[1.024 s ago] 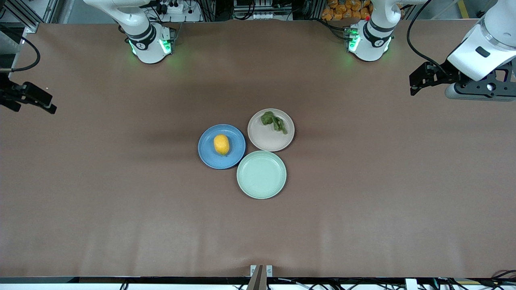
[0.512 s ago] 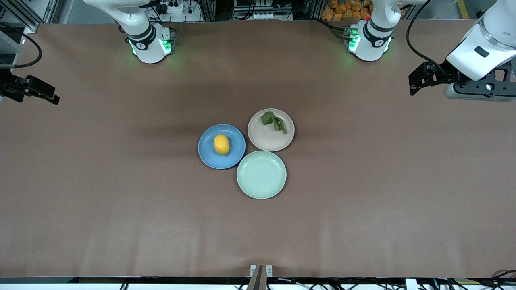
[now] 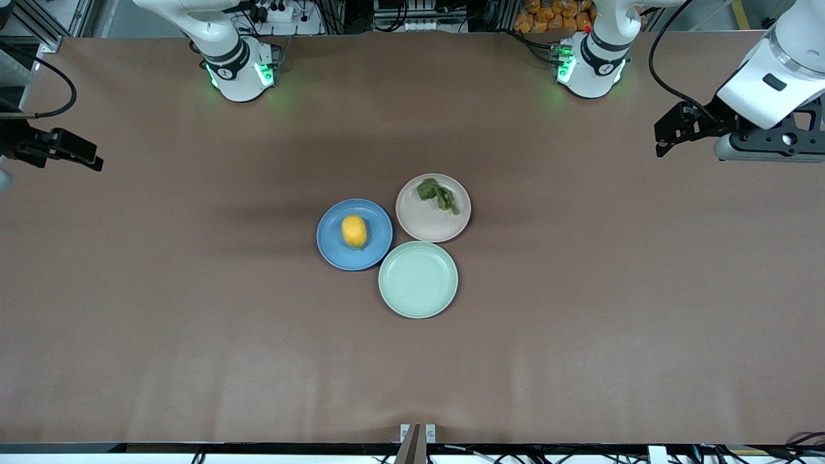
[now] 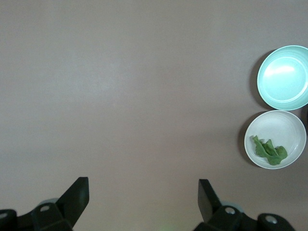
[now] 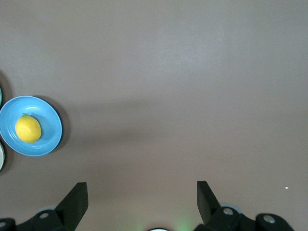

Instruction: Place lemon and lettuce in plates

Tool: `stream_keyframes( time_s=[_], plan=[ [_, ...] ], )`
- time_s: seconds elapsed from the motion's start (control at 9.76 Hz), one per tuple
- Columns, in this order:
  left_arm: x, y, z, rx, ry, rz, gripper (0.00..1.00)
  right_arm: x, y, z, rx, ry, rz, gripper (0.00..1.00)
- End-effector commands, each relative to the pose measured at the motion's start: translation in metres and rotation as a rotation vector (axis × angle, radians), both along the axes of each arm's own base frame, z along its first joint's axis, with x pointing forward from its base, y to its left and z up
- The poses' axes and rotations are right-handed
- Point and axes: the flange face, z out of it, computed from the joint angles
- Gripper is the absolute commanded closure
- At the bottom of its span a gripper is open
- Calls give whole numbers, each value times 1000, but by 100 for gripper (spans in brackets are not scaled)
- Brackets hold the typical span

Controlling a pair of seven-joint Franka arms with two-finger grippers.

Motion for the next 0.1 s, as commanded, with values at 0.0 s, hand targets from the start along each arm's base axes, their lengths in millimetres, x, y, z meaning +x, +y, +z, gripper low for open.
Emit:
stream_keyframes(
  time_s=[0.0],
  plan=[
    [1,-1,4,4,-11,21,0,8,1,7,-21,-28,1,0]
  ],
)
